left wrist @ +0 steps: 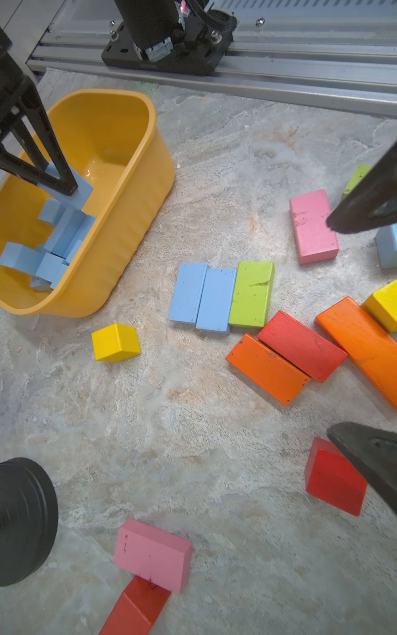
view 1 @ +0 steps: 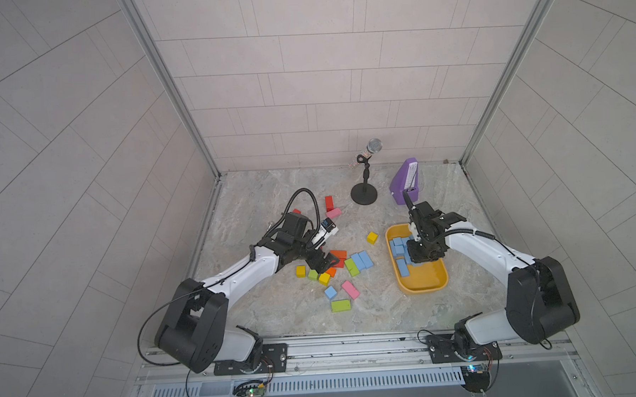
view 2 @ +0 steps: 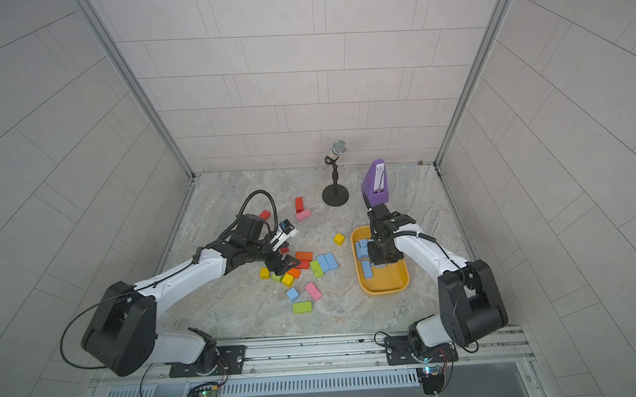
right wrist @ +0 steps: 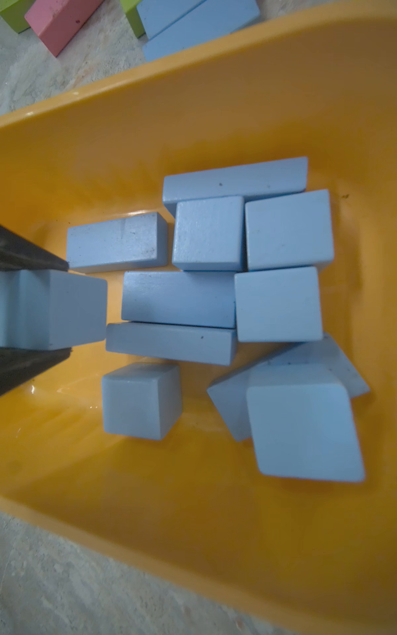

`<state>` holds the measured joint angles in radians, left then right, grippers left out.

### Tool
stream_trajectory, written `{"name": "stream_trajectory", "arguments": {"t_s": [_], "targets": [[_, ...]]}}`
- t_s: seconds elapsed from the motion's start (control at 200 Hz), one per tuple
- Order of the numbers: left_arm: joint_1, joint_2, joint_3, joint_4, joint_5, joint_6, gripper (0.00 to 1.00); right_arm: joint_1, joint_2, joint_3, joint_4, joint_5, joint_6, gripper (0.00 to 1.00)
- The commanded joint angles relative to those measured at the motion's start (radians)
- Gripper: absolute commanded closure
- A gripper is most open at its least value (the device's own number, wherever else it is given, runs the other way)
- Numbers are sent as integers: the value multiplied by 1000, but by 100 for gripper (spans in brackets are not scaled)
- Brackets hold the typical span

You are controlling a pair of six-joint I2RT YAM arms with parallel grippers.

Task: Pick out the blue building blocks
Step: Place the building block in the storage box, then pick up the building block from the center of the board.

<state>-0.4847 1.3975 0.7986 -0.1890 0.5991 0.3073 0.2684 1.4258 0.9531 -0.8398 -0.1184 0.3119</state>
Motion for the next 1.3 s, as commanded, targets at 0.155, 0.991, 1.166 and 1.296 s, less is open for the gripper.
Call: {"name": "stream_trajectory", "arguments": {"t_s": [0.155,0.991,1.166,1.296], "targets": [[1,8,32,-22,-10,24,9,6,-20,0,-27,-10,-8,54],[331,-87,0,53,-32,-120,6,537,276,379,23,76,6,50],[476,-130,-18,71,-1,-158,6,687,403,463,34,55,-55,49],[501,-136,-24,75,11,-141,6,746,470,498,32,8,-24,49]]}}
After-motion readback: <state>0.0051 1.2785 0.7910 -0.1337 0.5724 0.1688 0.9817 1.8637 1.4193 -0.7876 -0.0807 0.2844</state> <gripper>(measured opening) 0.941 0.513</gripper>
